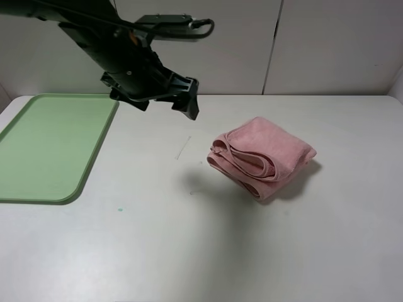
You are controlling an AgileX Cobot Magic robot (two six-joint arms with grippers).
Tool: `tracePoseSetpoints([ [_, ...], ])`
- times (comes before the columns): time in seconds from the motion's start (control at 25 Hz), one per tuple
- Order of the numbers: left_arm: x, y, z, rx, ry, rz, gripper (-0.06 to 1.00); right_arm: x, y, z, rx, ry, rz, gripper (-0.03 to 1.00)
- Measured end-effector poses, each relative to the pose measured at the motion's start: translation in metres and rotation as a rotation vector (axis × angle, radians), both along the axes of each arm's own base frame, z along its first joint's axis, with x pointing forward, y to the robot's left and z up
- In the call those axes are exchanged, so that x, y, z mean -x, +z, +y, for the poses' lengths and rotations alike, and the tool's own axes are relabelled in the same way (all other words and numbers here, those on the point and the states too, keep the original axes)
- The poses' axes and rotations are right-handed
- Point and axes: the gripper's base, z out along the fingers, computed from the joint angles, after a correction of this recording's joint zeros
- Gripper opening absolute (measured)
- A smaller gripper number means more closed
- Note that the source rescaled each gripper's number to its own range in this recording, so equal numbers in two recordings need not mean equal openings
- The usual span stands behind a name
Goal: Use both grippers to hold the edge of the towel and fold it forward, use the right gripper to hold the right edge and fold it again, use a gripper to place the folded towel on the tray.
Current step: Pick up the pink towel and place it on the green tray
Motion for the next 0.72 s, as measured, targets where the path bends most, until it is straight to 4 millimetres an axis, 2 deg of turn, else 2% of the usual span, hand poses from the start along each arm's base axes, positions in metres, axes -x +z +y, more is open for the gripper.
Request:
tracePoseSetpoints([
  [0.4,-0.037,-0.040,-0.068,0.028,-0.051,-0.018,1.00,0.000,0.000,0.000,0.000,0.000,0.000,1.00],
  [0.72,-0.050,-0.081,-0.111,0.035,-0.071,0.002,1.00,0.000,0.000,0.000,0.001,-0.001,0.000,1.00],
])
